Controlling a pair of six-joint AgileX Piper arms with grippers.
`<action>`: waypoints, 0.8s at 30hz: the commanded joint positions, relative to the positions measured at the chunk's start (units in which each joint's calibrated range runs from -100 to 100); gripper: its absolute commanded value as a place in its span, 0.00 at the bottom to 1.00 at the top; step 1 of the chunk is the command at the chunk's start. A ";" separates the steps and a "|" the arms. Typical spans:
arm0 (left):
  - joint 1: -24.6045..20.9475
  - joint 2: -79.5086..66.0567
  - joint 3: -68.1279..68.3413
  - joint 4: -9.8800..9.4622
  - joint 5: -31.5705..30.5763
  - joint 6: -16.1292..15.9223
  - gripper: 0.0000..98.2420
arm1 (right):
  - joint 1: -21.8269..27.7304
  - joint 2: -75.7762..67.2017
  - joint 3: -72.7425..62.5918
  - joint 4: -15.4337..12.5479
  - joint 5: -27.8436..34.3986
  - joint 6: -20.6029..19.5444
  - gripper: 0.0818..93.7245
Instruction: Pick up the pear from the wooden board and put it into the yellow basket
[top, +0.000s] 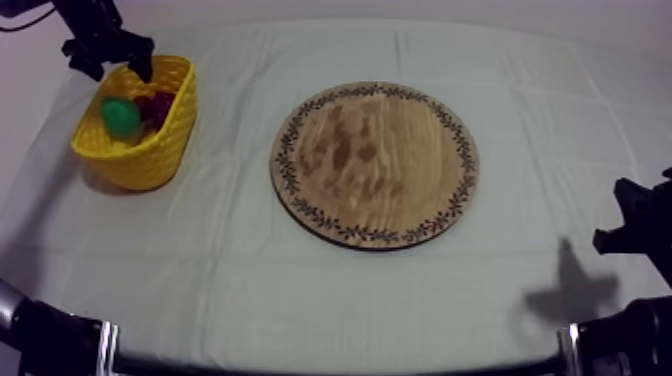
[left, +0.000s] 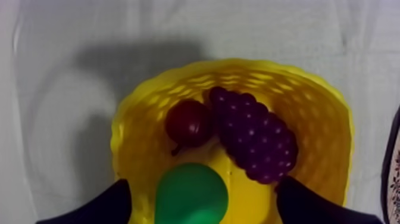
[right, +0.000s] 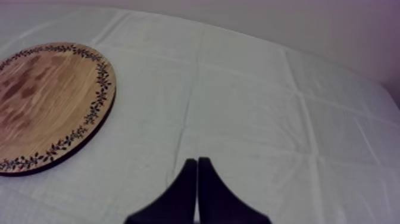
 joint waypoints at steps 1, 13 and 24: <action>0.07 -0.30 -0.01 -0.30 -0.58 0.56 0.97 | 0.02 -0.05 0.05 0.02 0.02 0.00 0.00; -1.56 -9.65 5.31 -1.49 -18.89 2.88 0.48 | -0.04 -0.05 0.05 0.02 0.02 0.00 0.00; -3.33 -34.54 26.84 -1.15 -40.32 -0.48 0.06 | -0.06 -0.05 0.05 0.02 0.02 0.00 0.00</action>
